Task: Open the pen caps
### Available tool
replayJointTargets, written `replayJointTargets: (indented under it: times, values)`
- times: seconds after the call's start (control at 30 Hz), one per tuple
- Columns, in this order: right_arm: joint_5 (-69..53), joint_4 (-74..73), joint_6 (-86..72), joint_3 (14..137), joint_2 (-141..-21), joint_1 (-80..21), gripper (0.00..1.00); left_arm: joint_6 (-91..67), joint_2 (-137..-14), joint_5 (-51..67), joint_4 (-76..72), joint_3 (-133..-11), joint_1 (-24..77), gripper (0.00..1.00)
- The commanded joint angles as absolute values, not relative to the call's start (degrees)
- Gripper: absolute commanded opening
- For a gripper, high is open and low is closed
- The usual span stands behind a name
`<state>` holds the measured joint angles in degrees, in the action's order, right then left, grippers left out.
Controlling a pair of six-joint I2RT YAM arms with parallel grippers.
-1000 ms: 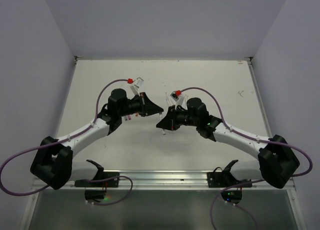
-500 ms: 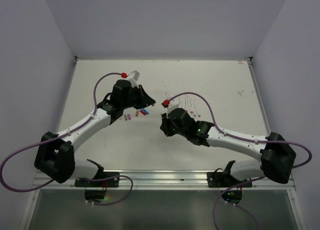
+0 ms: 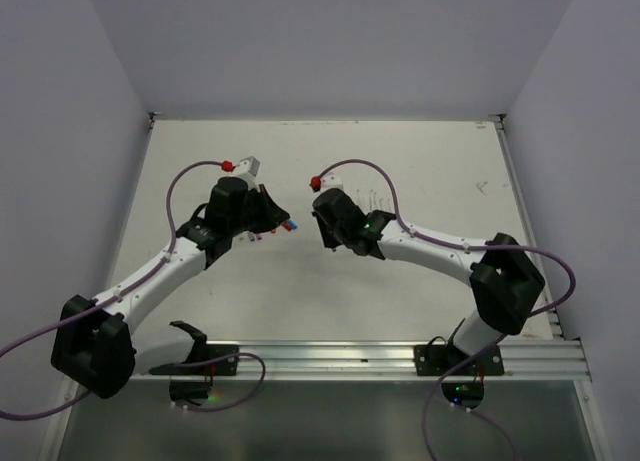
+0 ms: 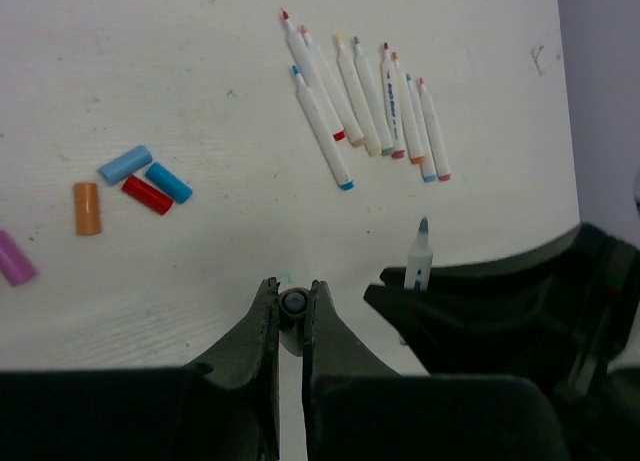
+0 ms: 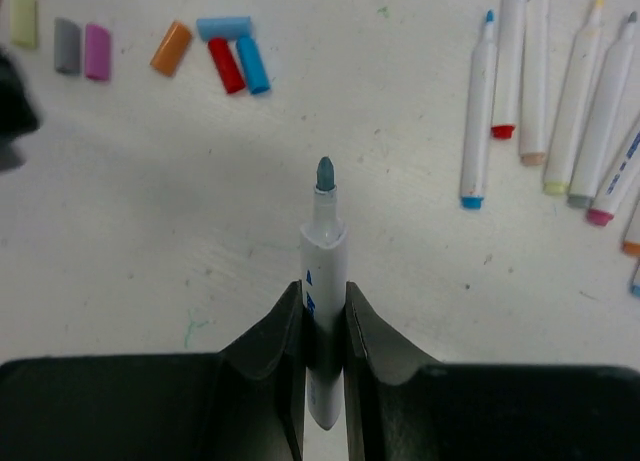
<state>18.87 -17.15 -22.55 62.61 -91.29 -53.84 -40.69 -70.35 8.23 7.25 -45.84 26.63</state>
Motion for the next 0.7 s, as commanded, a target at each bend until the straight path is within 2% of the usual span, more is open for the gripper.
replayJointTargets:
  times: [0.0,0.27,0.67]
  values:
    - [14.0,-18.1,-21.0,67.8,-95.4,-48.0,0.00,-38.8,-64.3,3.1,8.3,-43.9,25.5,0.00]
    - [10.5,-17.1,-16.8,74.7,-106.2,-43.3,0.00,-41.4,-58.2,1.0,6.9,-38.7,24.7,0.00]
    - [6.9,-18.0,-14.7,82.0,-116.1,-39.1,0.00,-39.4,-62.8,5.4,5.8,-40.1,24.7,0.00]
